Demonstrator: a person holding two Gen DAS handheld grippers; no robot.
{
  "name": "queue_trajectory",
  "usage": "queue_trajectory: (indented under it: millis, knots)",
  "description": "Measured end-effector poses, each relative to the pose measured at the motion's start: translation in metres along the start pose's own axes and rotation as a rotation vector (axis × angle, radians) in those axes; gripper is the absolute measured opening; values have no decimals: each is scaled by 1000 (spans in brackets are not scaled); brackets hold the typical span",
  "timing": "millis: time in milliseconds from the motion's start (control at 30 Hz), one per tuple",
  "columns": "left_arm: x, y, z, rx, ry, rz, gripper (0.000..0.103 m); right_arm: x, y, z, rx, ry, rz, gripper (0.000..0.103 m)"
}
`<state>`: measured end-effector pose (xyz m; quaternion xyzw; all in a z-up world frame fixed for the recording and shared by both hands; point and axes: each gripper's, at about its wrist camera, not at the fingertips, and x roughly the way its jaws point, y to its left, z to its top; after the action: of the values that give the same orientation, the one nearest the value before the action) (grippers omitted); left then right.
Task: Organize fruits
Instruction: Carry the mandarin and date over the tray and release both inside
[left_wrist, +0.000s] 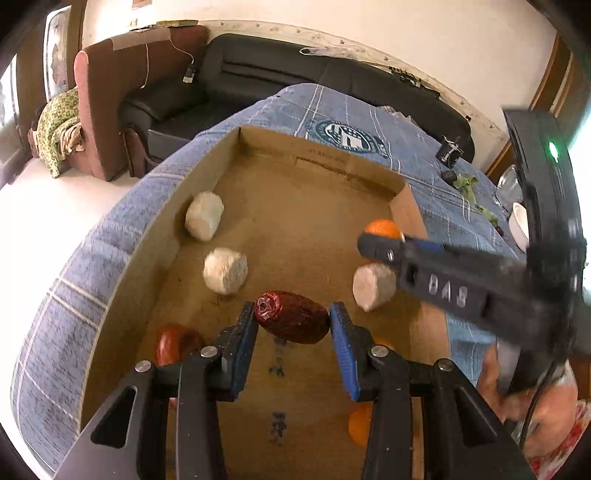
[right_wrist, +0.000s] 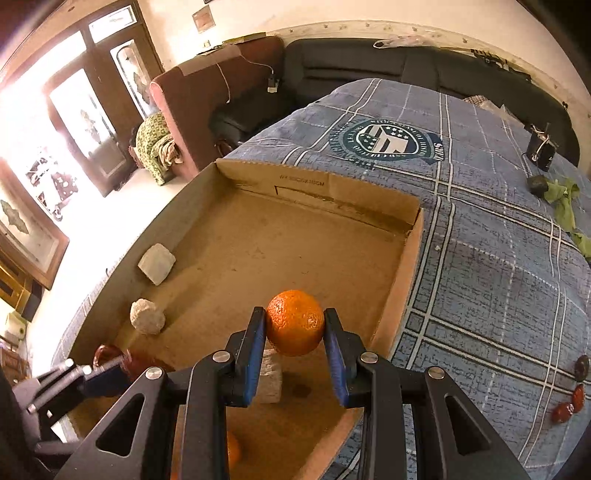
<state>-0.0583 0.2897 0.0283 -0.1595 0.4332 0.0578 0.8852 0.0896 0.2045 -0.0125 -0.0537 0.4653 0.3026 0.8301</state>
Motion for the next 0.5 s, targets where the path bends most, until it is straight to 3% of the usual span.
queue_trajectory:
  millis: [267,500]
  knots:
    - [2,9,59,-46,-27,49,39,0,-5,1,15,-6,-3,35]
    - [40,12,91,-30,63,90,39,6,0,1,0,-2,-2,35]
